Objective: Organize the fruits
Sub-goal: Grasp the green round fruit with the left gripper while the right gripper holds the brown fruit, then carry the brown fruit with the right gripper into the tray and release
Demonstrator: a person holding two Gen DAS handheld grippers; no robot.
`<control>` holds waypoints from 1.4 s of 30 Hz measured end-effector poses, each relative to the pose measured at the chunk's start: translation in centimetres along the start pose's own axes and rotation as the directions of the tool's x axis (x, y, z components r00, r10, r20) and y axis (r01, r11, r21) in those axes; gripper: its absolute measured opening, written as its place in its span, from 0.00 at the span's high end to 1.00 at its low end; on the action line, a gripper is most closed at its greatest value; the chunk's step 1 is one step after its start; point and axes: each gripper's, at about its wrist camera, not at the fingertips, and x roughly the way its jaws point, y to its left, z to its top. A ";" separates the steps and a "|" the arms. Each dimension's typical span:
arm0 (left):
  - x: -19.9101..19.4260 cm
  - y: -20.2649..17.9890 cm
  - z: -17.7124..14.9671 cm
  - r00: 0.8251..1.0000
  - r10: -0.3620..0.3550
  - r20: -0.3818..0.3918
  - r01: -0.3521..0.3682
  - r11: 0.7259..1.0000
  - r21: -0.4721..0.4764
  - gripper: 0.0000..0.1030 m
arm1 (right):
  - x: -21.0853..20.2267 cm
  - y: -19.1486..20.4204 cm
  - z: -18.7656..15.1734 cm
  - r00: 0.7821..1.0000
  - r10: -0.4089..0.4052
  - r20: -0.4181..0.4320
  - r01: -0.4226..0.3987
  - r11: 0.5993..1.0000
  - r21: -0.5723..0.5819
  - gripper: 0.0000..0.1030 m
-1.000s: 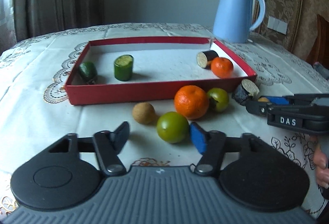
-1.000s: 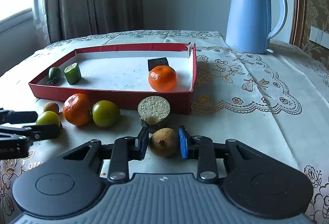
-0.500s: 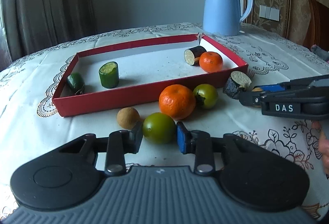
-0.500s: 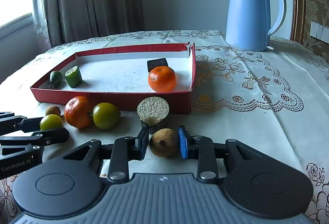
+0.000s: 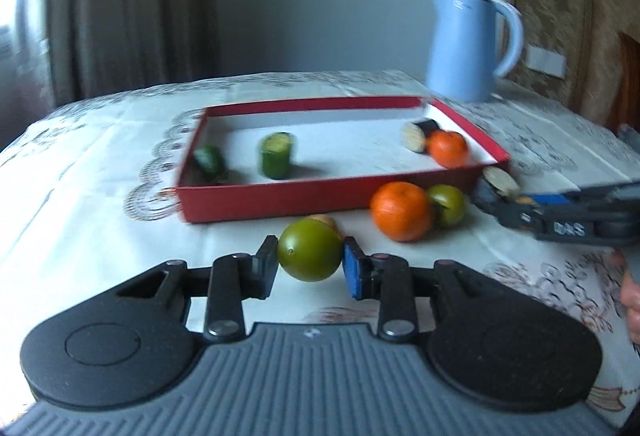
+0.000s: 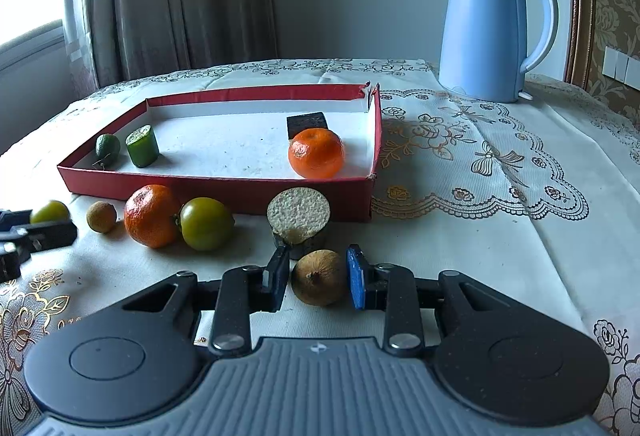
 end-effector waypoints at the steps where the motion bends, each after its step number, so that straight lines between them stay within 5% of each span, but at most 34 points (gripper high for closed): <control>1: 0.1 0.7 0.0 1.000 0.015 -0.006 -0.015 1.000 -0.019 0.70 | 0.0 0.0 0.0 1.000 0.001 0.000 -0.001 1.000 0.001 0.71; 10: 1.2 4.9 -0.2 0.993 0.109 -0.041 -0.113 0.986 -0.125 0.70 | -0.1 0.6 0.0 1.000 -0.027 0.005 0.027 0.999 -0.030 0.72; 32: 2.1 7.2 0.3 0.995 0.084 -0.051 -0.092 0.976 -0.195 0.70 | -2.1 2.4 1.6 0.991 -0.075 0.113 0.089 0.988 -0.127 0.73; 42: 2.1 7.7 0.2 0.997 0.059 -0.051 -0.069 0.972 -0.223 0.70 | 0.8 5.2 4.7 0.991 -0.038 0.129 0.066 0.973 -0.219 0.73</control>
